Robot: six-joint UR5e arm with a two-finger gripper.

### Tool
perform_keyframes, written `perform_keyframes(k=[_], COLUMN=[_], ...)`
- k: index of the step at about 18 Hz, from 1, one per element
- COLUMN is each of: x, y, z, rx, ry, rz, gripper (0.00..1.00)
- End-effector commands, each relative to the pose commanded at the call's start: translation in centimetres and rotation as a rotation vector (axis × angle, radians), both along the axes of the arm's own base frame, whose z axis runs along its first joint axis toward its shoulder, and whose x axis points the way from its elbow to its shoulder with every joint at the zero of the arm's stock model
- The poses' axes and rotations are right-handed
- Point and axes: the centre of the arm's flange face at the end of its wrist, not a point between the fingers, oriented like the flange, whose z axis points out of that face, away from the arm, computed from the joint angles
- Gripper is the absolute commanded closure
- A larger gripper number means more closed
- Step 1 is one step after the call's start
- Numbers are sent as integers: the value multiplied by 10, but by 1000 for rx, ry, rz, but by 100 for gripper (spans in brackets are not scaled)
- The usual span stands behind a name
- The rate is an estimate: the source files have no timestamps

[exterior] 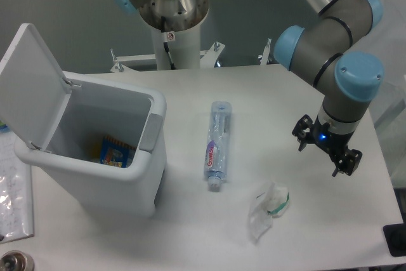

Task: Place the trash in the trash can
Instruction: 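Move the gripper down toward the clear plastic bag with green trim, then close the gripper on the clear plastic bag and lift it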

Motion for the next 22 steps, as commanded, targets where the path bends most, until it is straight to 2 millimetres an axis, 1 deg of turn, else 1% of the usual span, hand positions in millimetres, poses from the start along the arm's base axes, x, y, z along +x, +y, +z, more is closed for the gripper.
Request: perform_keyframes(k=[6, 8, 10, 11, 12, 14, 15, 16, 17, 18, 19, 22], x=[1, 6, 5, 8, 13, 20, 26, 28, 35, 43, 56, 66], y=[2, 15, 21, 27, 38, 57, 70, 75, 84, 89, 94, 93], z=[0, -3, -6, -9, -7, -14, -21, -25, -32, -38, -49, -58], rx=[3, 2, 5, 7, 15, 24, 27, 28, 24, 16, 2, -10], ry=[2, 0, -5, -11, -3, 3, -1, -6, -17, -25, -43, -64], rz=[-2, -8, 13, 17, 26, 41, 53, 76, 100, 101, 89, 85], gripper=[0, 0, 0, 0, 0, 0, 0, 0, 0, 0, 0, 0])
